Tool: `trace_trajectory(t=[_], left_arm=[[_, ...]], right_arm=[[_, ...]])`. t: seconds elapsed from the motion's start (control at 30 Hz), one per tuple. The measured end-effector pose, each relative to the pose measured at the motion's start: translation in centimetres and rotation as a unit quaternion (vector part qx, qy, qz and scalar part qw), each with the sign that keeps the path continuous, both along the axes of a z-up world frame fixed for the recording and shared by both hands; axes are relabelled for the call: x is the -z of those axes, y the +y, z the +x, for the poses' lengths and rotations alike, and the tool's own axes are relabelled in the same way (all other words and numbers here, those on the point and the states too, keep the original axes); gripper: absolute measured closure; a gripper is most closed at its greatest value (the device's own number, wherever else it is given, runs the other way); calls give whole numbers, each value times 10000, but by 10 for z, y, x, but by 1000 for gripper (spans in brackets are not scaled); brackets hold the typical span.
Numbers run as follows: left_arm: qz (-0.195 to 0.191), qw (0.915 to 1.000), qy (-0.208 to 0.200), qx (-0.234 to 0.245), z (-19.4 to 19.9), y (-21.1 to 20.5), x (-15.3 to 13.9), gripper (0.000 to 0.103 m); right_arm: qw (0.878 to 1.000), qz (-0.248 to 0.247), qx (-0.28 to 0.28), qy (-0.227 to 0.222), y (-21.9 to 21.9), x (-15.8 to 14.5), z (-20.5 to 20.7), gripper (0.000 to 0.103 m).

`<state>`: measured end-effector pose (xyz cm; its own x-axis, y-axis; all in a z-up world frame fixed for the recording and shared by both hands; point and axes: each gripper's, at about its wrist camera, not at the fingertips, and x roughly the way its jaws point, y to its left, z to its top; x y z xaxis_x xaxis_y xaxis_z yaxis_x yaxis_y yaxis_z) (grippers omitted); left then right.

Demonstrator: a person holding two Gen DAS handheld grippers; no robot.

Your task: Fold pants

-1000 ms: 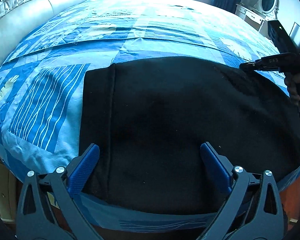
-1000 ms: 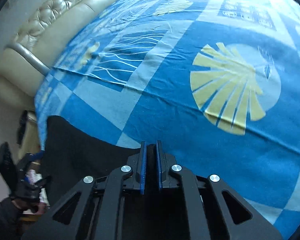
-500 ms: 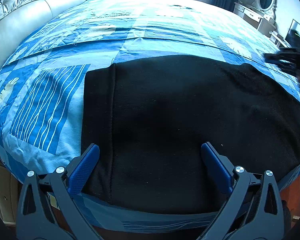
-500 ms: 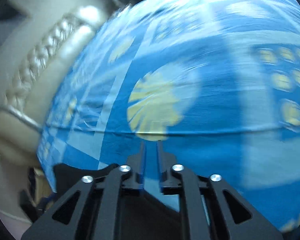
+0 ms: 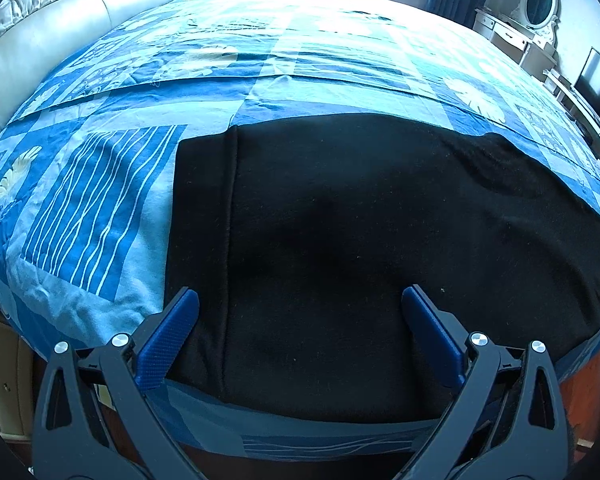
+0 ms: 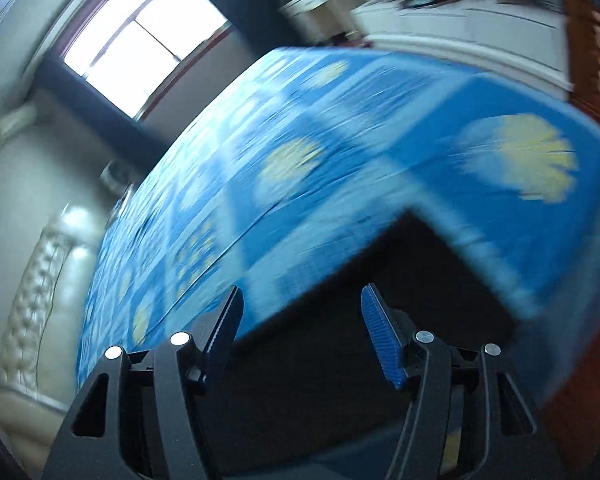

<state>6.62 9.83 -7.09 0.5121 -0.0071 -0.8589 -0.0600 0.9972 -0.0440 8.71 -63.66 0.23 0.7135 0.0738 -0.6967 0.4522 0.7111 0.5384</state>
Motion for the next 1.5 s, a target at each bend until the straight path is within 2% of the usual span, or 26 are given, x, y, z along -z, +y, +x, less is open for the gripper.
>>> trace_trajectory(t=[0.13, 0.23, 0.37, 0.57, 0.73, 0.87, 0.9, 0.97, 1.0, 1.03, 1.1, 1.2, 1.37, 1.5], left_arm=[[78, 10000, -1, -59, -3, -2, -3, 2], [55, 9999, 29, -132, -6, -4, -5, 2], [76, 9997, 37, -218, -12, -6, -8, 2], [17, 9993, 52, -360, -19, -2, -7, 2], [56, 9993, 56, -358, -19, -3, -6, 2], [46, 9993, 70, -363, -19, -3, -6, 2], [31, 9993, 72, -359, -19, -2, -7, 2], [-1, 9993, 78, -361, -20, -1, -8, 2], [-17, 9993, 77, -369, -20, -1, -9, 2], [-30, 9992, 77, -380, -21, -1, -10, 2], [-46, 9992, 91, -397, -22, 1, -12, 2], [-44, 9991, 81, -414, -25, 2, -17, 2], [-76, 9992, 10, -381, -31, 0, -27, 2], [-73, 9993, -105, -346, -33, -3, -35, 2]], right_arm=[[9965, 461, 693, -50, -54, 25, -51, 40], [9916, 933, 876, -194, -69, 51, -65, 40], [9800, 1699, 949, -420, -66, 85, -68, 40], [9733, 2088, 840, -460, -49, 105, -53, 39], [9605, 2504, 800, -915, -36, 109, -46, 39], [9707, 2101, 965, -650, -30, 111, -29, 40], [9718, 2063, 977, -591, -30, 112, -25, 43], [9766, 1886, 981, -326, -30, 116, -14, 66], [9796, 1786, 907, -155, -27, 117, -6, 89], [9812, 1719, 874, -99, -24, 116, -2, 91], [9844, 1524, 870, -104, -17, 105, 3, 91], [9871, 1384, 668, -452, -6, 76, 8, 92], [9914, 992, 46, -847, 34, 15, 26, 92], [9905, 578, -581, -1100, 86, -28, 39, 92]])
